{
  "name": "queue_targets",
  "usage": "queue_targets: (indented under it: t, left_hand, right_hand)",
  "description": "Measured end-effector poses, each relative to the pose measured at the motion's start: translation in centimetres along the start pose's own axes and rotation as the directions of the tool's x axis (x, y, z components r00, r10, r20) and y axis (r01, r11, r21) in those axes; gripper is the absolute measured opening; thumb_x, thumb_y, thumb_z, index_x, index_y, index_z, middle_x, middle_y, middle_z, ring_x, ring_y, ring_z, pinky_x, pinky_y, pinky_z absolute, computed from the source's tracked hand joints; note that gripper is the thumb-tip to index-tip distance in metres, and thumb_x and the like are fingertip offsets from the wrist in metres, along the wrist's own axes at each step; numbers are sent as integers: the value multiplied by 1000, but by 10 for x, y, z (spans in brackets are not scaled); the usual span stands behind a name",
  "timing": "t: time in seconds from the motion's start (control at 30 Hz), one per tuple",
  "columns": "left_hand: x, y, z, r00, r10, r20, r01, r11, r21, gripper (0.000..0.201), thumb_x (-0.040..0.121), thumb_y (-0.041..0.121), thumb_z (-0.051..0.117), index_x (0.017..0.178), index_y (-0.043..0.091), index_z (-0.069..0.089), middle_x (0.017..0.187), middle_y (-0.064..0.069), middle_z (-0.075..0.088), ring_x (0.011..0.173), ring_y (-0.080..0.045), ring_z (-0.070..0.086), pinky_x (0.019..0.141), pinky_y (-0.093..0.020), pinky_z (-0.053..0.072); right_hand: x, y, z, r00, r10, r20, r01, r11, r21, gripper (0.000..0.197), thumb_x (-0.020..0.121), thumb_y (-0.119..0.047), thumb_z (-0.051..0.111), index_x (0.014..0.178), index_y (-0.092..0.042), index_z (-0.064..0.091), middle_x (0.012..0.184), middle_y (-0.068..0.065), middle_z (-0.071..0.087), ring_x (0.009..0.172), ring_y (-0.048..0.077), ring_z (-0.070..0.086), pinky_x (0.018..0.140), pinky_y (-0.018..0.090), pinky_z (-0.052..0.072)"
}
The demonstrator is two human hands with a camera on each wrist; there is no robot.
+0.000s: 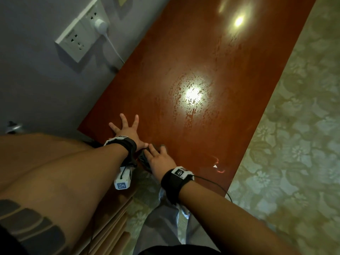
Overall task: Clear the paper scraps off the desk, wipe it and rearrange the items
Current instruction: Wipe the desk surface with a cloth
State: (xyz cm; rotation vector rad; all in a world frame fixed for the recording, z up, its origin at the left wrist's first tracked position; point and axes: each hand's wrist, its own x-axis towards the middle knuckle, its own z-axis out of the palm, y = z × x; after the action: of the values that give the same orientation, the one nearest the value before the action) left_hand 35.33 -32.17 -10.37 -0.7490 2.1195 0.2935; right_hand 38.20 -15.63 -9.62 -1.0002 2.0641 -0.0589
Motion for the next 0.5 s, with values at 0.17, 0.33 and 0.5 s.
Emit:
queue_targets:
  t: [0.17,0.33,0.5]
  left_hand:
    - [0,-1,0,1000,3,10,-4,1000,23,122,74,63,73,148,48,-23,155,-2,-38,142,-54,-20,111,-68,26]
    - [-2,0,-4,1000,5,22,-6,1000,21,124,73,62,76,148,48,-23,155,-3,-38,141,-55,-20,112,-68,25]
    - [-6,0,-6,1000,11,16,-11,1000,7,124,73,59,77,149,48,-20,156,-3,-38,141,-54,-19,111,-69,24]
  right_hand:
    - [-5,11,11,999,-33,-42,33,999,-1,66,101,-13,45,156,-22,11,164,0,-1,137,42,16,102,45,45]
    - [-49,60,37,993,-65,-95,64,998,-11,62,99,-21,51,154,-26,23,163,-4,12,132,39,26,97,43,48]
    - [-89,101,59,986,44,-158,-47,999,-17,61,90,-33,66,146,-32,42,156,-8,33,119,32,45,80,35,56]
